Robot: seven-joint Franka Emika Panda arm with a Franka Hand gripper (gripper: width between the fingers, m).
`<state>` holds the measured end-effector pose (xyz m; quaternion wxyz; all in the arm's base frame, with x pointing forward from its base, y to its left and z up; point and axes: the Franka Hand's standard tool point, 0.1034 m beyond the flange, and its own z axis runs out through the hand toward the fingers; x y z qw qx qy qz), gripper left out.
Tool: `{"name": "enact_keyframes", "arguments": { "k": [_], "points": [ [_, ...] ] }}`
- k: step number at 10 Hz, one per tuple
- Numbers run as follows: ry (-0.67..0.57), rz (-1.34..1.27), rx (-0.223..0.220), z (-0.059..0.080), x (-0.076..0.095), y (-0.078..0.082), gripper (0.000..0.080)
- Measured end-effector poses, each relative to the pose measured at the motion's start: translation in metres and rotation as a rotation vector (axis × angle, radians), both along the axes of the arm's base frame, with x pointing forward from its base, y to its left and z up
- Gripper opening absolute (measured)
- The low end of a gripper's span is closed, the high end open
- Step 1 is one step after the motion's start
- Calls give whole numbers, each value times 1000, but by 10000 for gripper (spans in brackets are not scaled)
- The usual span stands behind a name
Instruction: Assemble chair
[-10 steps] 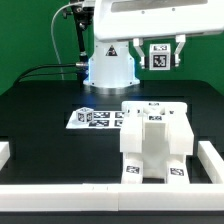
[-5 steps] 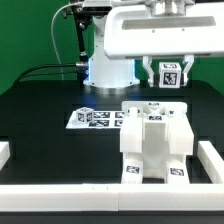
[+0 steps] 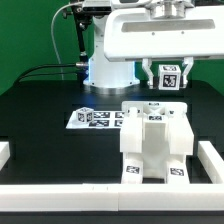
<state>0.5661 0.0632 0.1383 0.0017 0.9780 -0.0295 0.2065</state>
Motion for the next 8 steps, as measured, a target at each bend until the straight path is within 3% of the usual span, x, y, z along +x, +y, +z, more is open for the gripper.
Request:
{"name": "enact_keyframes", "arguments": {
  "k": [5,8],
  "points": [
    [-32,35,-16,-22,8,18,284],
    [-52,40,-29,-31,14,17,284]
  ]
}}
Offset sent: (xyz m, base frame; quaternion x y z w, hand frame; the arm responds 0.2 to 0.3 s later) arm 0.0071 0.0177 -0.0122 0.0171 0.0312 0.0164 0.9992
